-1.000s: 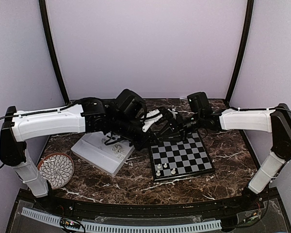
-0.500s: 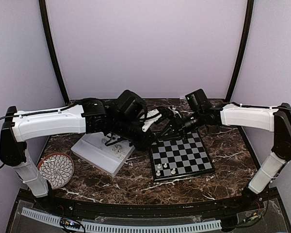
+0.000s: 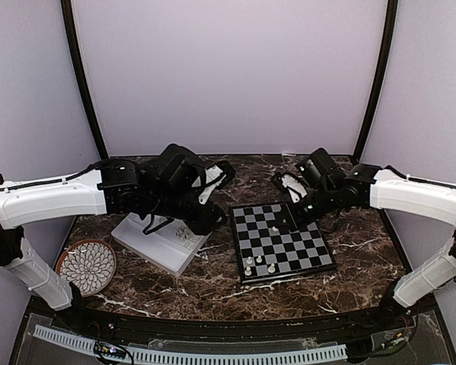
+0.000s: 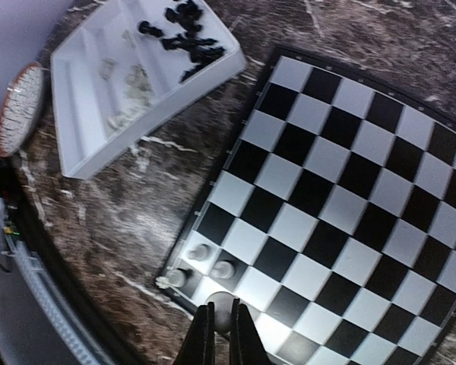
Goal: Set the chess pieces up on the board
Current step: Place the pawn at c2.
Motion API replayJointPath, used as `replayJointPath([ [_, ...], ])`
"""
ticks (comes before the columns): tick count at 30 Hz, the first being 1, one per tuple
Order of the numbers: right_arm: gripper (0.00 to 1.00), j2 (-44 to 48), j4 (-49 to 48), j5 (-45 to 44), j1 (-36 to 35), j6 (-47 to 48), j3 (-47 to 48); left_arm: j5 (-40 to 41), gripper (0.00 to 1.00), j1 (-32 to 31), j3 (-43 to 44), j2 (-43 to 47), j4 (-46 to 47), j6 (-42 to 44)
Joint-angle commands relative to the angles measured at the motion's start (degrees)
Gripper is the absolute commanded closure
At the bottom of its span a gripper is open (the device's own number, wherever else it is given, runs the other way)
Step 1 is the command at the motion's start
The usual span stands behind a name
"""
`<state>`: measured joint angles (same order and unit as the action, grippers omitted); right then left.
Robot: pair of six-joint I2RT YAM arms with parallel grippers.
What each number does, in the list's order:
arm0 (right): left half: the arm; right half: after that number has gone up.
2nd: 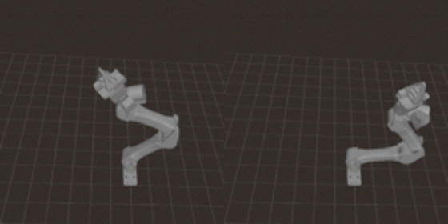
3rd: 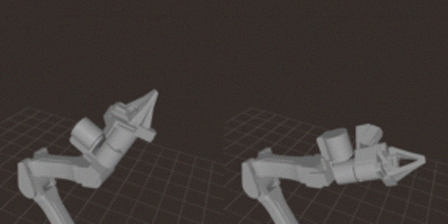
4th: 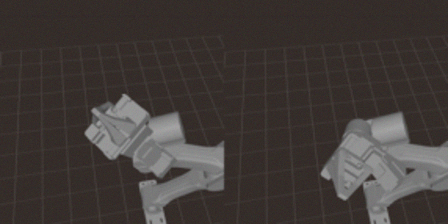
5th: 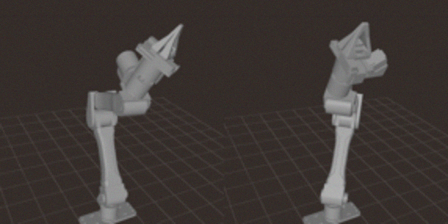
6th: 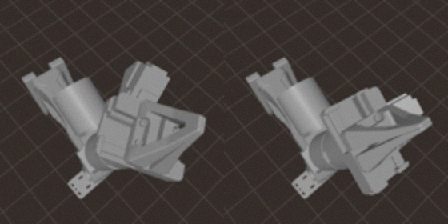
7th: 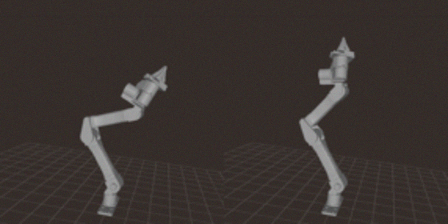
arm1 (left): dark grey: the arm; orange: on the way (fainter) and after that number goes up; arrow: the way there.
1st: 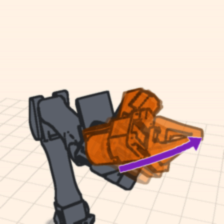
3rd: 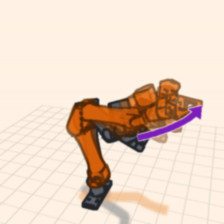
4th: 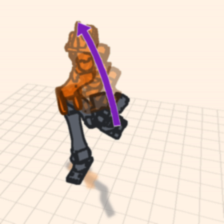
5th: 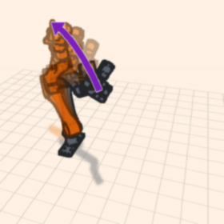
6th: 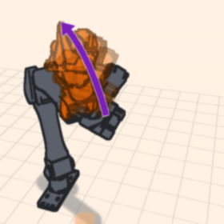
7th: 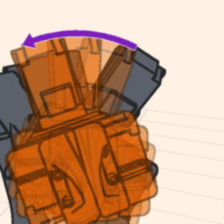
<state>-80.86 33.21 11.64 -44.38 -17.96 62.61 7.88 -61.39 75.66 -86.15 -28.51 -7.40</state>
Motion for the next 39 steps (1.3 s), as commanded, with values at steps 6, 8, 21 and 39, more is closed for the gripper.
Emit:
replayJointPath([
  [6,1.00,5.02,-2.01,-25.45,-8.25,5.56,-9.77,5.78,0.50,0.81,0.71,0.25,-0.18,-5.73],
  [8,1.00,4.54,-3.16,-24.36,-8.96,5.86,-10.95,6.01,0.50,0.95,0.83,-0.03,-0.41,-6.37],
  [21,1.00,-3.67,-8.97,-18.33,-11.33,7.80,-11.31,8.11,0.50,2.03,0.41,0.82,-2.91,-10.45],
  [39,1.00,-8.40,-10.80,-16.04,-12.11,10.82,-10.18,9.20,0.50,2.14,-0.33,1.78,-4.41,-12.66],
])
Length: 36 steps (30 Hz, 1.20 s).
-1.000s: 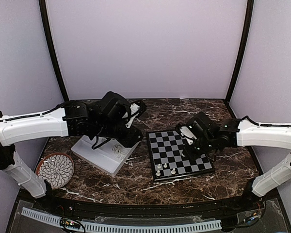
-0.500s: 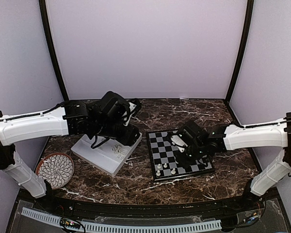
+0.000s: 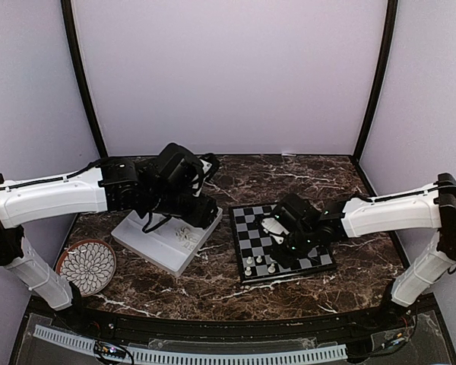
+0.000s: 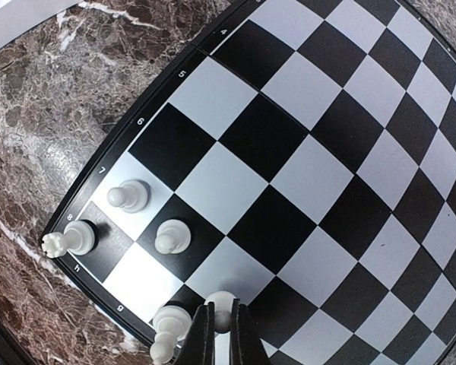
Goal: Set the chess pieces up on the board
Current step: Place the pawn at c2.
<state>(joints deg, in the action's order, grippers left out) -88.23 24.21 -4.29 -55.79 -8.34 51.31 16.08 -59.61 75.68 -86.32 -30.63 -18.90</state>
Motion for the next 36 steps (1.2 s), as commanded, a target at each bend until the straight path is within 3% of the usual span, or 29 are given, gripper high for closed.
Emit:
replayJointPath([
  [1,1.00,-1.24,-1.65,-0.32,-0.72,1.36,1.50,0.96,0.50,0.38,-0.31,1.95,-2.36,-1.17],
  [9,0.97,-2.59,-1.47,-0.79,-1.14,1.40,2.27,0.94,0.50,0.38,-0.27,1.72,-2.89,-0.84],
  [19,0.81,-3.09,-1.63,-1.50,-1.25,0.54,2.05,0.93,0.50,0.38,-0.48,1.34,-3.00,-0.62],
  [27,0.79,-1.86,-0.39,-1.96,-1.30,0.00,3.00,0.99,0.50,0.42,-1.05,1.24,-2.96,-0.75],
  [36,0.76,3.84,5.19,-2.82,-1.25,-1.02,8.87,-2.90,0.49,6.37,-3.20,0.95,-9.53,-10.60],
])
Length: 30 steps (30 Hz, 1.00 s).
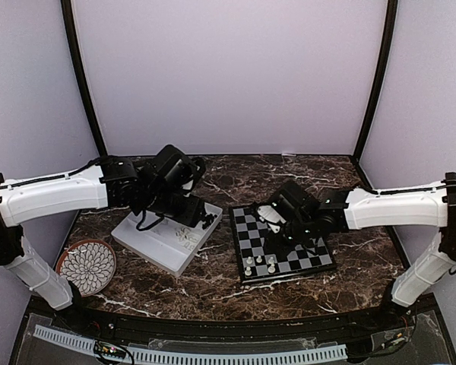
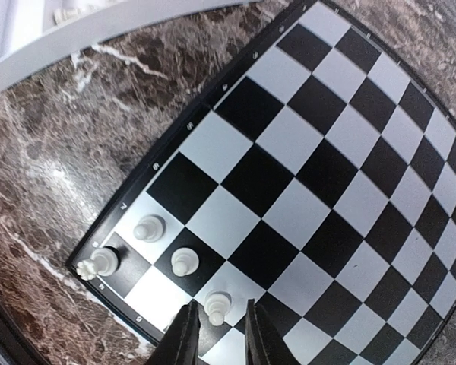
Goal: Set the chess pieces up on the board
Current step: Place the pawn at c2, then pick up the knight from the storage box.
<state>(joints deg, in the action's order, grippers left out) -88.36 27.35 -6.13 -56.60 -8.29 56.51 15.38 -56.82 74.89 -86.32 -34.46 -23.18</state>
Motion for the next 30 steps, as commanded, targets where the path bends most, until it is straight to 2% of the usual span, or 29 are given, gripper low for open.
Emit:
replayJointPath([
  [1,0.76,4.54,2.58,-1.05,-0.44,-1.21,4.15,-3.07,0.51,5.21,-2.70,0.84,-7.03,-7.17],
  [4,0.75,5.97,4.11,-1.14,-0.44,-1.75,5.06,-5.63,0.54,8.51,-4.05,-0.64,-9.48,-10.07],
  [11,0.75,7.04,5.68,-1.23,-0.44,-2.32,4.94,-12.14,0.58,12.93,-4.18,-7.21,-12.27,-9.11],
  [17,0.75,6.83,6.15,-0.31,-0.44,-2.62,5.53,-11.37,0.54,15.21,-1.82,-11.65,-12.35,-8.98],
  [20,0.75,7.35,6.45,-0.54,-0.44,-2.88,5.42,-11.57,0.53,18.38,-1.23,-12.17,-11.94,-9.83],
  [24,0.75,8.04,6.51,-0.76,-0.44,-3.29,4.66,-11.77,0.56,22.62,-0.82,-12.50,-11.00,-13.39],
  [30,0.75,9.02,6.63,-0.91,-0.44,-4.07,3.43,-10.72,0.62,26.89,2.22,-14.85,-10.30,-13.04],
])
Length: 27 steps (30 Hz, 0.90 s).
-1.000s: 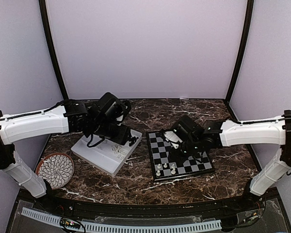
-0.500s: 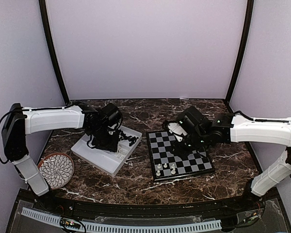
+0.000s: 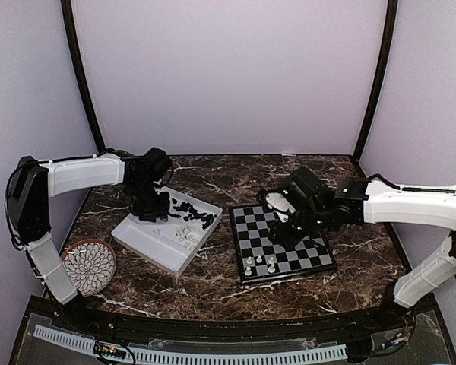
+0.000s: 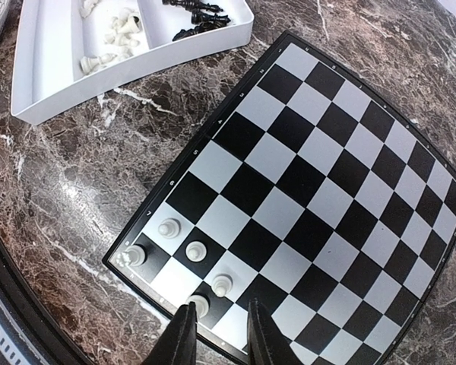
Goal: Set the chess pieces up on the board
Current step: Pick up the knight from the storage box.
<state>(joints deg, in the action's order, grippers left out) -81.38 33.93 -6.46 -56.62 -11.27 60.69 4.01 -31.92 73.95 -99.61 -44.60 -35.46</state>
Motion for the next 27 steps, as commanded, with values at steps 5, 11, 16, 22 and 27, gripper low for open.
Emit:
replayJointPath([
  [5,0.75,2.39,0.34,-0.57,-0.42,-1.17,-1.29,0.85,0.59,3.80,6.55,-6.14,-0.97,0.95],
  [11,0.75,3.12,0.77,-0.94,-0.42,-0.69,-2.13,1.20,0.58,3.88,8.35,-8.02,-4.51,4.96],
  [16,0.75,3.43,0.05,-0.13,-0.42,-0.86,-3.42,2.51,0.54,3.89,8.00,-8.63,-8.24,5.32],
  [22,0.75,2.93,-0.04,0.12,-0.42,0.19,-3.31,-0.04,0.56,3.88,7.88,-10.86,-7.81,3.75],
  [27,0.75,2.39,0.24,0.07,-0.42,0.91,-2.73,-1.87,0.60,3.88,8.35,-12.29,-7.45,2.96],
])
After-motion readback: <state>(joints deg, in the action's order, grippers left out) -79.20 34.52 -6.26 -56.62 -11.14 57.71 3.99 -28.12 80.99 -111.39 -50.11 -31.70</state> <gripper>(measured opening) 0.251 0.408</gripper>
